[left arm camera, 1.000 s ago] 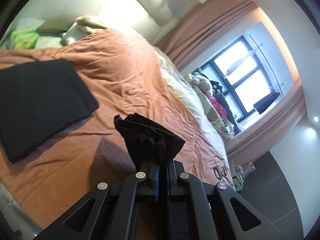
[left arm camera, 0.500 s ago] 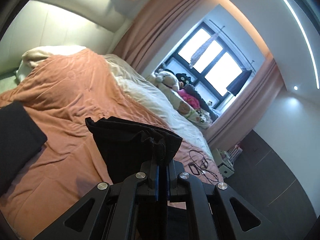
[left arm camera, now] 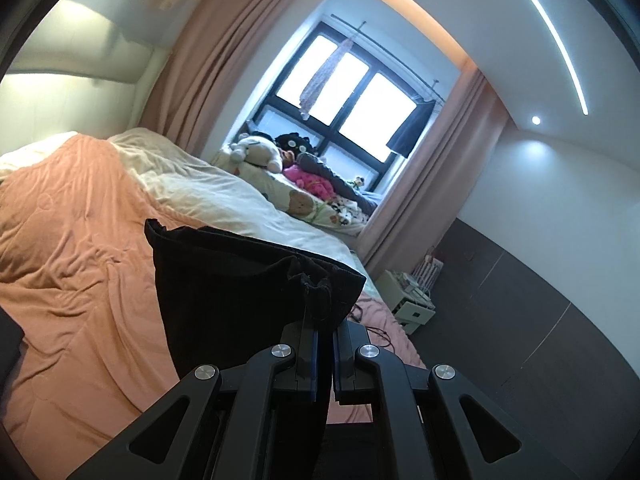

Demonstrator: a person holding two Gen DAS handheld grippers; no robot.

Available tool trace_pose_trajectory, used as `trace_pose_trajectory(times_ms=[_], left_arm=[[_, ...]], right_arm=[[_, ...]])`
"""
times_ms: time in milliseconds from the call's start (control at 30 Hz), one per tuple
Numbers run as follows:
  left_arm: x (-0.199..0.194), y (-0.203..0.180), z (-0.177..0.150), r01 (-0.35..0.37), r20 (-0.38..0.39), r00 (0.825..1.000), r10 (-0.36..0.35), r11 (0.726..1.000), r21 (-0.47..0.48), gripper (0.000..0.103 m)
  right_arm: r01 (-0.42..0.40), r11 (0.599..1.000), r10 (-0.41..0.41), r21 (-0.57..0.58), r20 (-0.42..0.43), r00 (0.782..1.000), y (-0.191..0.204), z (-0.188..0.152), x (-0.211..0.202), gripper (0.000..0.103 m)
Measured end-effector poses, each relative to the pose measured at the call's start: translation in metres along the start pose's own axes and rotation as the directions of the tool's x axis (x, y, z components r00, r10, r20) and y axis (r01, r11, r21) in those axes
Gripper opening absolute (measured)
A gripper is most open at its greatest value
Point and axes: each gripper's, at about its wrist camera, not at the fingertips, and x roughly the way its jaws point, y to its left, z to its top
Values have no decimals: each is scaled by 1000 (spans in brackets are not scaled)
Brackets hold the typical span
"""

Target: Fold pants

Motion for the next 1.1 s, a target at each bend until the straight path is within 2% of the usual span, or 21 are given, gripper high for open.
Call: trace_pose_trajectory(times_ms=[200,433,733,933,1100], left_arm=[[24,-49,1,47,-26,999,-45,997,59,5],[50,-89,-3,83,-67,995,-77,992,97,5],[86,-155,-19,137,-136,984,-118,980,142,5],[129,-204,-42,178,-225,964,-139,970,166,5],[166,-242,-69,217,-302,941,-156,959,183,5]], right_arm=[[4,999,-7,42,75,997,-25,-5,-35,67],[-1,995,-14,98,158,987,-50,-23,-83,67],[-3,988,-31,157,215,976,-76,-50,-121,67],[-8,980,-40,198,235,971,-98,-64,-139,67],[-9,971,-53,239,253,966,-116,-79,-161,67]])
